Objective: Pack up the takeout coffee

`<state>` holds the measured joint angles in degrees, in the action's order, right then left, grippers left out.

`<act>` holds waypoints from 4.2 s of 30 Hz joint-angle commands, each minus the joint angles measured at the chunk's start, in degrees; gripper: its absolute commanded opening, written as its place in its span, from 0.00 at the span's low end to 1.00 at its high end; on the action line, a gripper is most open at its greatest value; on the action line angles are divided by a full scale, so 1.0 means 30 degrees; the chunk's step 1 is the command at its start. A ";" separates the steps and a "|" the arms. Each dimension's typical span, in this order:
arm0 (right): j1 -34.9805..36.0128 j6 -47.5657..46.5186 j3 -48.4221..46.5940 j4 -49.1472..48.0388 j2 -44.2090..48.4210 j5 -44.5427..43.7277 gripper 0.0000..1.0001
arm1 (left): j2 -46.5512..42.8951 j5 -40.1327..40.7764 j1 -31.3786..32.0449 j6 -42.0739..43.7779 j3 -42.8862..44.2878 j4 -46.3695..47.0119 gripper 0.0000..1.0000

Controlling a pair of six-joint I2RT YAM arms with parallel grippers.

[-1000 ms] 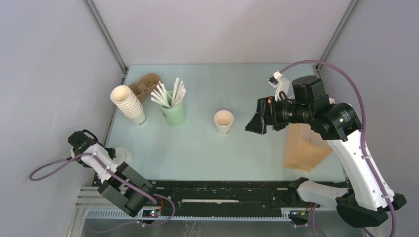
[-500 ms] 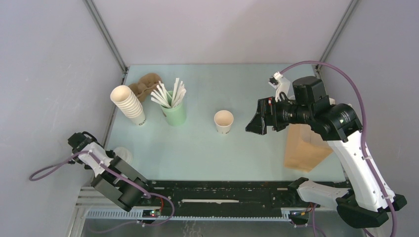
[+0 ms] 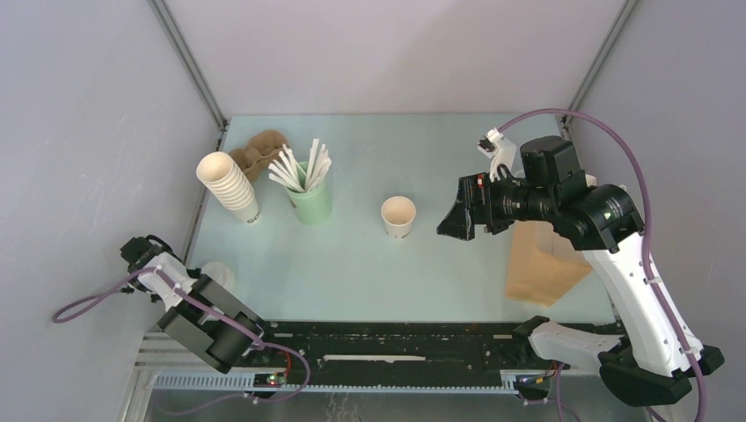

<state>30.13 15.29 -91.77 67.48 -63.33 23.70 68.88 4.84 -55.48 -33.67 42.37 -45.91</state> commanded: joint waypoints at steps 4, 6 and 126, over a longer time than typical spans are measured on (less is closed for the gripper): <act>-0.0038 -0.0314 0.0120 -0.0573 0.0280 0.0214 0.99 | 0.0222 0.0290 -0.0211 -0.0160 -0.0067 0.0279 0.24; -0.0067 -0.0329 0.0120 -0.0557 0.0302 0.0199 0.99 | 0.0268 0.0377 -0.0253 -0.0199 -0.0070 0.0237 0.24; -0.2426 1.5763 0.3456 -2.0371 0.2565 0.5083 1.00 | 0.4251 -1.3552 3.1721 -1.9604 1.1630 3.1084 0.00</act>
<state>23.20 57.32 -81.34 11.77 -56.10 40.16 81.49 -35.27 38.79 -93.51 74.72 47.44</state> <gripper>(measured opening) 0.993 0.003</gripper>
